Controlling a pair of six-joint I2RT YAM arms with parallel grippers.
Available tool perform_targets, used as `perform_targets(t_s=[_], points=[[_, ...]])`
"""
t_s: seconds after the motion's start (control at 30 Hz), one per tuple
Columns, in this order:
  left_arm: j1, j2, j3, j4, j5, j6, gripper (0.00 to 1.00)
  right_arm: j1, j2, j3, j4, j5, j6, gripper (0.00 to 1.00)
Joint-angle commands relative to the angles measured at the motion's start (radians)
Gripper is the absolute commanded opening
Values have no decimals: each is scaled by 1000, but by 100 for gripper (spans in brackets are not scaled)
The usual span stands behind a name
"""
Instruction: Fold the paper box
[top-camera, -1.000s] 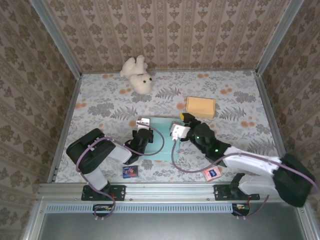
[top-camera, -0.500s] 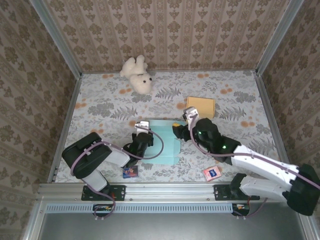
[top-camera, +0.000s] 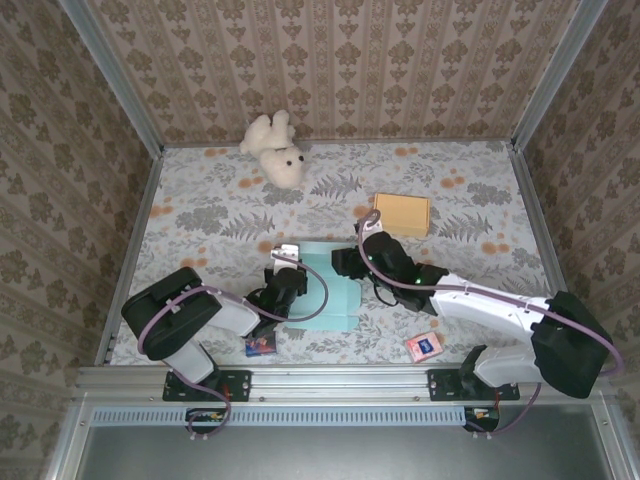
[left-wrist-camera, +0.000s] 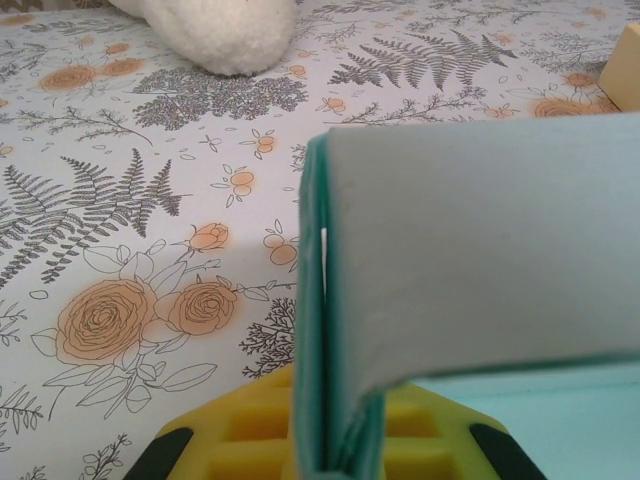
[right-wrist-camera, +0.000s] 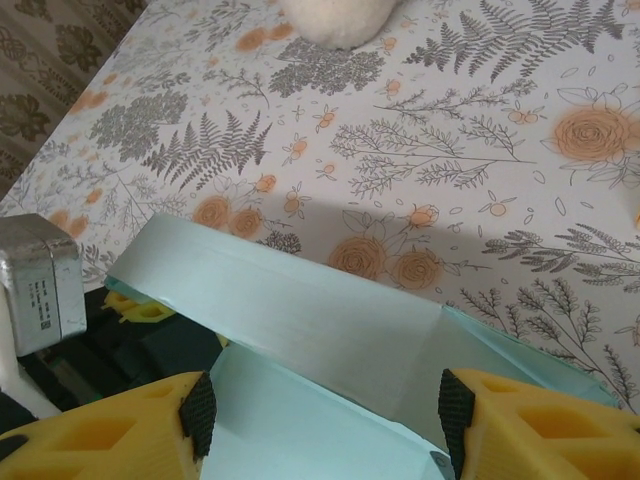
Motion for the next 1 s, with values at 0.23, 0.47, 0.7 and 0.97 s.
perform_targets(t_s=[0.23,0.47,0.7,0.97], points=[[-19,-18,6,0,-48,-23,0,-6,55,35,9,80,107,66],[-24,-30,-2,5,-57,-40,0,-5,68,1,60,50,171,66],[-32,-18,-2,10,-76,-50,0,-4,112,-5,85,14,228,66],[-46,-19,1,11,-95,-46,0,-2,114,-46,187,-49,287,66]])
